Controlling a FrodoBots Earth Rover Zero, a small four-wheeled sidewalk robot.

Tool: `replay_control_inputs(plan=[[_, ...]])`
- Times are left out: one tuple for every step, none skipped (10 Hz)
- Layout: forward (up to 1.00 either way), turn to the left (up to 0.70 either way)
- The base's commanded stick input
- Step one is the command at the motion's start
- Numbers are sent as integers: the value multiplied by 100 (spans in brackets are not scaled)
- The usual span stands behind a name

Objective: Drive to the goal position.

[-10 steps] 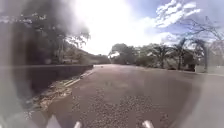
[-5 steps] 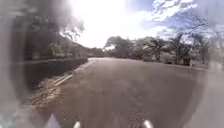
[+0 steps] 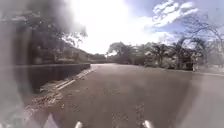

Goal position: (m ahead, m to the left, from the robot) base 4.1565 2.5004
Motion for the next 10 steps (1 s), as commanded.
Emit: replay_control_inputs(plan=[[50,0],[50,0],[50,0],[50,0],[50,0],[50,0],[50,0],[50,0],[50,0],[50,0]])
